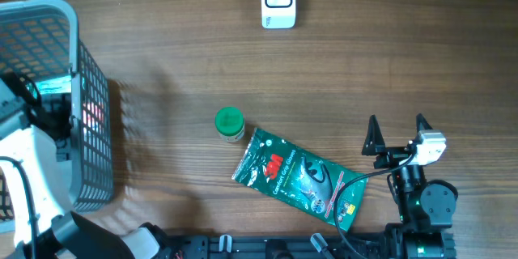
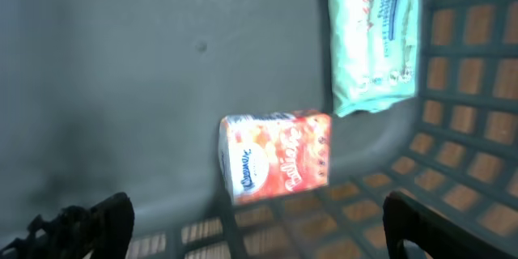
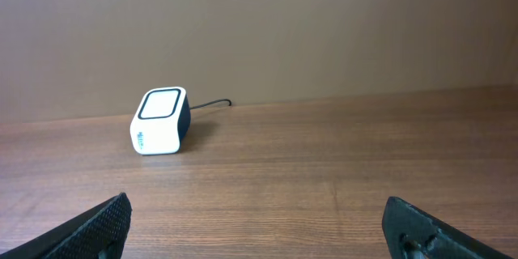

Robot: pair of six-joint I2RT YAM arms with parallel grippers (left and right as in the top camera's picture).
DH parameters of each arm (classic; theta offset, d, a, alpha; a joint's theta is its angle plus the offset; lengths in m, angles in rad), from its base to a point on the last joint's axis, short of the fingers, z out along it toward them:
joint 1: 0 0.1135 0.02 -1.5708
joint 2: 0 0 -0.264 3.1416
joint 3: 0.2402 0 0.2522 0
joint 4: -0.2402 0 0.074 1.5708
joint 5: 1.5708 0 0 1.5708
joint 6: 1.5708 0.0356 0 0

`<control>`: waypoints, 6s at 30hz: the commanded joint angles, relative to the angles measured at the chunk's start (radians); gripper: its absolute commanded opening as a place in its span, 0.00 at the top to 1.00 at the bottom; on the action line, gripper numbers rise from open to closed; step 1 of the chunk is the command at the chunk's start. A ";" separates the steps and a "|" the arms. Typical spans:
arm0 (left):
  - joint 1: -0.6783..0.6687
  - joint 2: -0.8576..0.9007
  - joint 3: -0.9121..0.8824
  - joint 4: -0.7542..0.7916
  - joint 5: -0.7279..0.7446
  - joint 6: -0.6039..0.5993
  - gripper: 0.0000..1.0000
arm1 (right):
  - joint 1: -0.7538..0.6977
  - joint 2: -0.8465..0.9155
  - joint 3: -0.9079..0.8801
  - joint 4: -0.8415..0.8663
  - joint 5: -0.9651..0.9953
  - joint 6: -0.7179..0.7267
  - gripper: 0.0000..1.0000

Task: Scan the item barcode
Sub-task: 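Grasp the small red-white box in the basket and place it on the table, then reach the left gripper into the basket and grasp the mint-green wipes pack, then carry the wipes pack out and set it left of the jar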

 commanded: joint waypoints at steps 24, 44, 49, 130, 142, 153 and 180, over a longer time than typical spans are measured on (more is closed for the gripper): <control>-0.167 -0.433 0.418 -0.234 0.189 0.261 0.96 | 0.003 -0.006 -0.001 0.002 0.010 0.003 0.00; -1.352 0.507 0.352 0.083 -0.127 -0.123 0.95 | 0.003 -0.006 -0.001 0.002 0.010 0.003 0.00; -1.369 0.420 0.402 -0.010 -0.131 0.004 0.00 | 0.003 -0.006 -0.001 0.002 0.010 0.003 0.00; 0.047 0.090 0.452 -0.311 -0.231 0.184 0.00 | 0.003 -0.006 -0.001 0.002 0.010 0.003 0.00; 0.056 0.404 0.340 -0.133 -0.134 0.374 0.04 | 0.003 -0.006 -0.001 0.002 0.010 0.003 0.00; 0.056 0.553 0.293 -0.004 -0.146 0.418 0.82 | 0.003 -0.006 -0.001 0.002 0.010 0.003 0.00; -0.763 -0.381 0.231 -0.157 -0.035 0.351 0.96 | 0.003 -0.006 -0.001 0.002 0.010 0.003 0.01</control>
